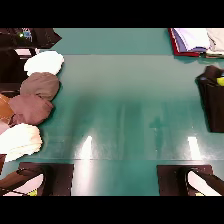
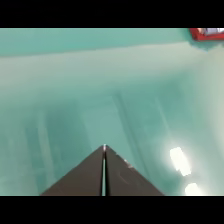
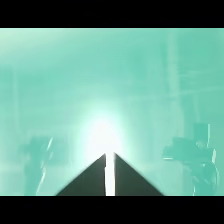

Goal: Fold the shirts.

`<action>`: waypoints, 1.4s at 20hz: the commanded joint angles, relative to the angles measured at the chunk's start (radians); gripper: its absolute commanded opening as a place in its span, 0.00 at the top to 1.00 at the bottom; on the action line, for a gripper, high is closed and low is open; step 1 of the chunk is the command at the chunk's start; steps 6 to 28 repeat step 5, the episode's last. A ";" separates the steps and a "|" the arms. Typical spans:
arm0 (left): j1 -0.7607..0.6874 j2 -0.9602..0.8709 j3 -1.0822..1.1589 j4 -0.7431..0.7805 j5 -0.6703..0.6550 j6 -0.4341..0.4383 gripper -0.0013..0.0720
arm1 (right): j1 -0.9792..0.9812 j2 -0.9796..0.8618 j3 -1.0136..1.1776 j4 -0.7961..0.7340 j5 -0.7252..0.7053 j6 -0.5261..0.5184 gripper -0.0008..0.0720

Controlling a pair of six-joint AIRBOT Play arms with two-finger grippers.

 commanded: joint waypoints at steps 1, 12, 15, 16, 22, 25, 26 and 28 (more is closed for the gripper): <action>0.000 0.001 0.000 0.000 0.047 0.000 0.95 | 0.192 0.004 0.001 -0.003 -0.010 -0.008 0.97; 0.000 0.001 0.000 0.000 0.060 0.000 0.95 | 0.242 0.003 0.001 -0.002 -0.009 -0.008 0.97; 0.000 0.001 0.000 0.000 0.060 0.000 0.95 | 0.242 0.003 0.001 -0.002 -0.009 -0.008 0.97; 0.000 0.001 0.000 0.000 0.060 0.000 0.95 | 0.242 0.003 0.001 -0.002 -0.009 -0.008 0.97; 0.000 0.001 0.000 0.000 0.060 0.000 0.95 | 0.242 0.003 0.001 -0.002 -0.009 -0.008 0.97; 0.000 0.001 0.000 0.000 0.060 0.000 0.95 | 0.242 0.003 0.001 -0.002 -0.009 -0.008 0.97; 0.000 0.001 0.000 0.000 0.060 0.000 0.95 | 0.242 0.003 0.001 -0.002 -0.009 -0.008 0.97; 0.000 0.001 0.000 0.000 0.060 0.000 0.95 | 0.242 0.003 0.001 -0.002 -0.009 -0.008 0.97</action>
